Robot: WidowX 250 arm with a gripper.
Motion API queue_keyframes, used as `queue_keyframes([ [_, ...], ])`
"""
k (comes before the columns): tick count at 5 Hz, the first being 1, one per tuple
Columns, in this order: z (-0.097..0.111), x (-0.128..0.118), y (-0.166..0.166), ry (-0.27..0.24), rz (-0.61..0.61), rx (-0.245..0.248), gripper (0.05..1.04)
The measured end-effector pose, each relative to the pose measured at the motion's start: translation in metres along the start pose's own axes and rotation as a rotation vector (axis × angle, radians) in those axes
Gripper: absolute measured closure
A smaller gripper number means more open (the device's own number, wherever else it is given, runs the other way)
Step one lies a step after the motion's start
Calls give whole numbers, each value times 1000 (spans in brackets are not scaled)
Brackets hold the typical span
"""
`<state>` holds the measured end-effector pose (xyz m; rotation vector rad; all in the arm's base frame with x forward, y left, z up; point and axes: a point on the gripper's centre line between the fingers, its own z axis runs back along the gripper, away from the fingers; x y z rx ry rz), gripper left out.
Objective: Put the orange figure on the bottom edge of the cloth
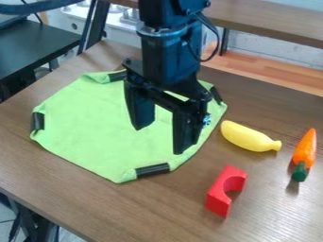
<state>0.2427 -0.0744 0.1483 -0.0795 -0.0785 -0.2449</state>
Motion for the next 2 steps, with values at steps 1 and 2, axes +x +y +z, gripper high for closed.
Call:
queue_keyframes([
  [1, -7, 1, -1, 15, 11, -7, 83],
  [2, -30, 35, -20, -77, 72, -54, 83],
])
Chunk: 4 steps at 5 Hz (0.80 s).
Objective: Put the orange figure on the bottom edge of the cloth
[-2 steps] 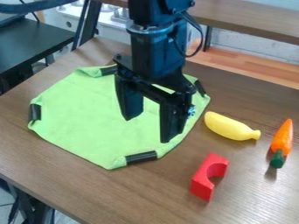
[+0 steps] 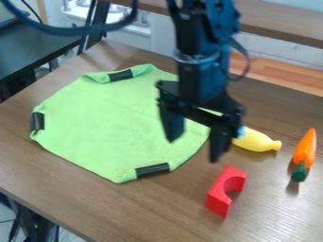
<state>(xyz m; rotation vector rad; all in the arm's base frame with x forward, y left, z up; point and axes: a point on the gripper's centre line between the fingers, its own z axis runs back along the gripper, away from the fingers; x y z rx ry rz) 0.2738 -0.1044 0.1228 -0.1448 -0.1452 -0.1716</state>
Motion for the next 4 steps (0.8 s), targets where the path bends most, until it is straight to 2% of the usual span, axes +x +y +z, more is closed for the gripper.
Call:
queue_keyframes([
  [2, -23, 61, -24, -203, 20, -36, 83],
  [3, -31, 98, -33, -226, 0, -55, 83],
  [4, -43, 126, -42, -260, -7, -37, 83],
])
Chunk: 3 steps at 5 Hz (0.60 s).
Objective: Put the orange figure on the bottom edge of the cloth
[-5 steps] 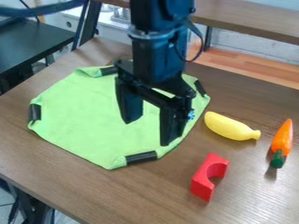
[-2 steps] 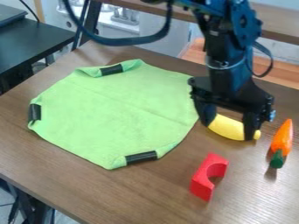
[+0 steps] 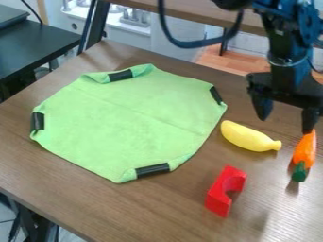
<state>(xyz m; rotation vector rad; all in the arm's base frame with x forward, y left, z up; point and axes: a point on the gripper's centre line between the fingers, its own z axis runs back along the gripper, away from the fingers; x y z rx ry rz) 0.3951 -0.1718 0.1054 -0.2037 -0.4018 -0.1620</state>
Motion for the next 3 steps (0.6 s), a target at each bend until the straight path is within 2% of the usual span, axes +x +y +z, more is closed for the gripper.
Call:
queue_keyframes([
  [2, -36, 21, -19, 8, 12, 23, 83],
  [3, -52, 14, -29, 31, -18, 44, 83],
])
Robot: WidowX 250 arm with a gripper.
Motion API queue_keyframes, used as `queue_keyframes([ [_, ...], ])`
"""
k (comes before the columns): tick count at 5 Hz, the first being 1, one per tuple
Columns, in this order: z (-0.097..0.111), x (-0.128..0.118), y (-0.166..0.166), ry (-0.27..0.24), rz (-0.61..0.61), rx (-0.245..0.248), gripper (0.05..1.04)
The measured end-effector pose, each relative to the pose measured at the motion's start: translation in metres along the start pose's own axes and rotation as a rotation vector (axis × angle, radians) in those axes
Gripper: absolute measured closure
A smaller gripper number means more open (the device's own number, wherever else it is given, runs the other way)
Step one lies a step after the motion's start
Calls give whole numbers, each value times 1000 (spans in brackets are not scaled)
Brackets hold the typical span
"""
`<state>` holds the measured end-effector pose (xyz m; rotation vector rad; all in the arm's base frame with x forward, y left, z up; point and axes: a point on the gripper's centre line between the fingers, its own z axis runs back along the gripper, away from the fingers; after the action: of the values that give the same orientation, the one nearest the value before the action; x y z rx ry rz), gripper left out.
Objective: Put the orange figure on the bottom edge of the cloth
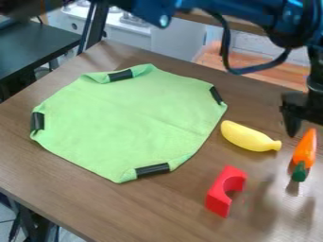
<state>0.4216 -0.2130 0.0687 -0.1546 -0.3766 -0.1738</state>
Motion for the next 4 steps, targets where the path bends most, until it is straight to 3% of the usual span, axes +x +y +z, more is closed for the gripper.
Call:
queue_keyframes([
  [1, -9, -2, 0, 4, 10, 9, 83],
  [3, -40, -6, 8, 37, 21, 78, 128],
  [4, -47, -6, 4, 9, 30, 44, 443],
])
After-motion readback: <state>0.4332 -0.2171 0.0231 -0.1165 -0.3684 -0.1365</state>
